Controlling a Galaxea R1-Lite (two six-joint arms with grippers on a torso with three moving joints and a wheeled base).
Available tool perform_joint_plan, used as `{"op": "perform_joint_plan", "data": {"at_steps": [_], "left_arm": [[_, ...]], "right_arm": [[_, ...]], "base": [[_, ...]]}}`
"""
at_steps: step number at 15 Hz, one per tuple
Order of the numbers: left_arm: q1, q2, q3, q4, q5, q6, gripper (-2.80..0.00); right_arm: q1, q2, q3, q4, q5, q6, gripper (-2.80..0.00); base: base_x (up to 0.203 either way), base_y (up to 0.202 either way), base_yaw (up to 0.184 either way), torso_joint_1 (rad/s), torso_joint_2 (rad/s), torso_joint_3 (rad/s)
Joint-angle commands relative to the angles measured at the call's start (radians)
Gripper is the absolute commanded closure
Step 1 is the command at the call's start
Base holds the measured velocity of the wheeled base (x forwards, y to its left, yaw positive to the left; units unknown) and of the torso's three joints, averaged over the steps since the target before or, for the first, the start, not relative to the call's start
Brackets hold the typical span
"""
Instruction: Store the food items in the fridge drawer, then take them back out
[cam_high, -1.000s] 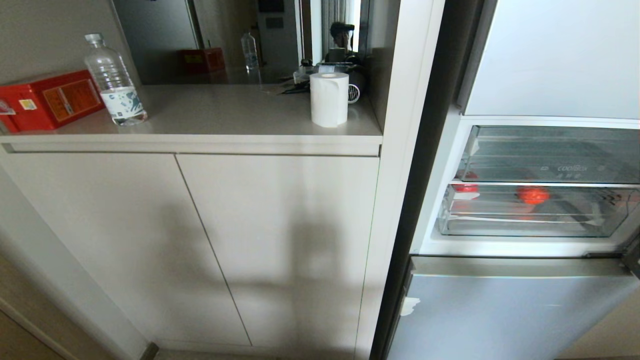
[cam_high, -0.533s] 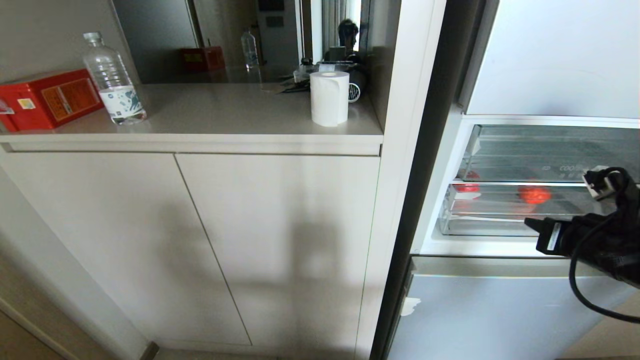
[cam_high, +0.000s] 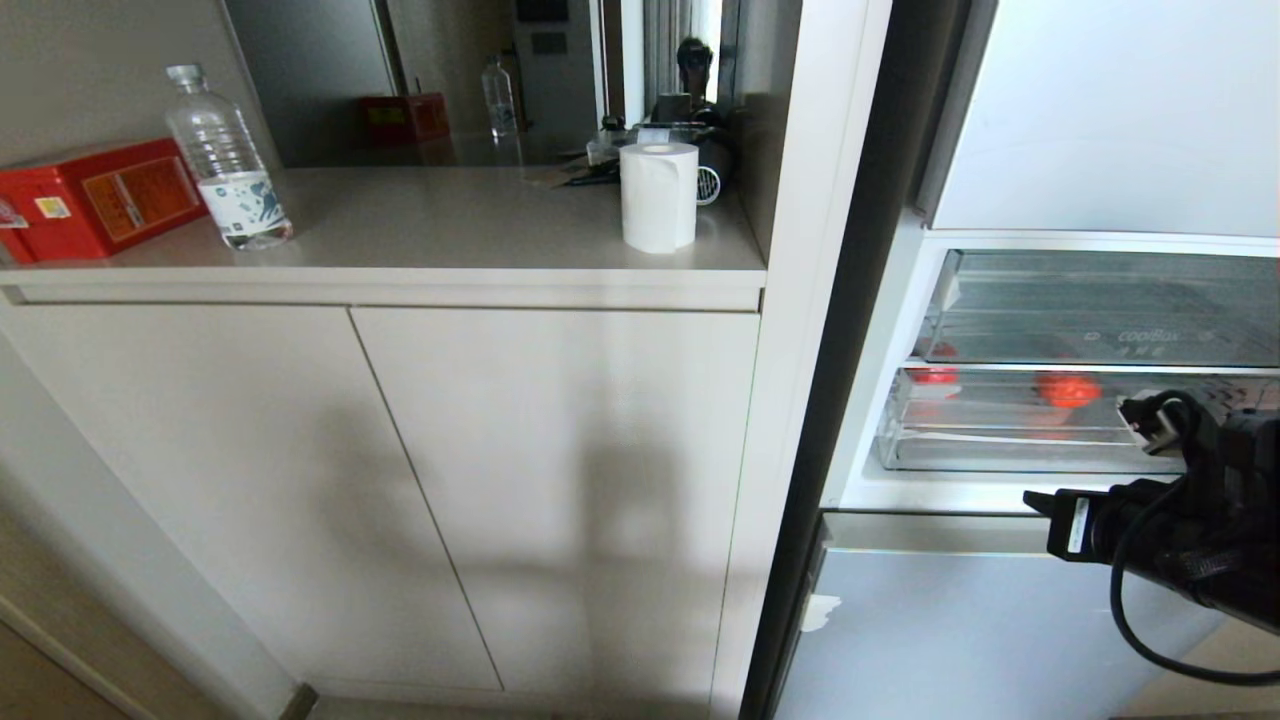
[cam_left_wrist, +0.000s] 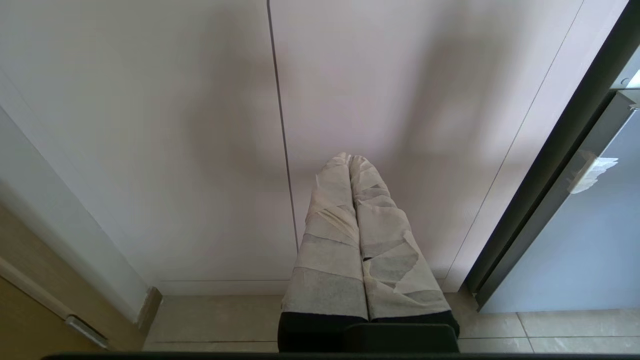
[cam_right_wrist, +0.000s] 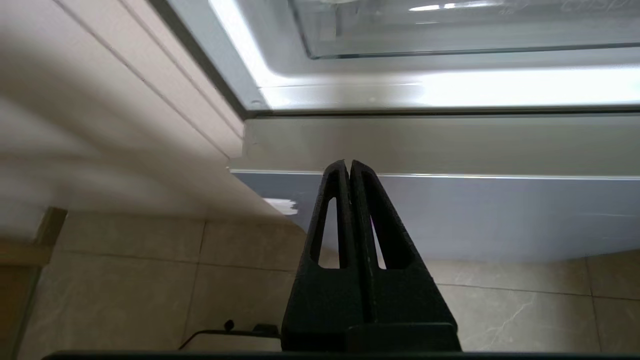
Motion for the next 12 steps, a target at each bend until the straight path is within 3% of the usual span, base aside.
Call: {"op": "perform_joint_plan", "data": {"at_steps": [1,6,12], "left_arm": [[0.0,-0.002,0.0,0.0,0.0,0.0,0.0],[0.0,-0.002,0.0,0.0,0.0,0.0,0.0],[0.0,-0.002,0.0,0.0,0.0,0.0,0.0]], "right_arm": [[0.023,0.026,-0.017,-0.015,0.042,0.006,0.0],[0.046,0.136,-0.09,-0.105,0.052,-0.002,0.0],[0.046,0.246,-0.047,-0.34,0.046,0.001,0.0]], "base": [[0.0,0.0,0.0,0.0,0.0,0.0],[0.0,0.0,0.0,0.0,0.0,0.0],[0.0,0.0,0.0,0.0,0.0,0.0]]}}
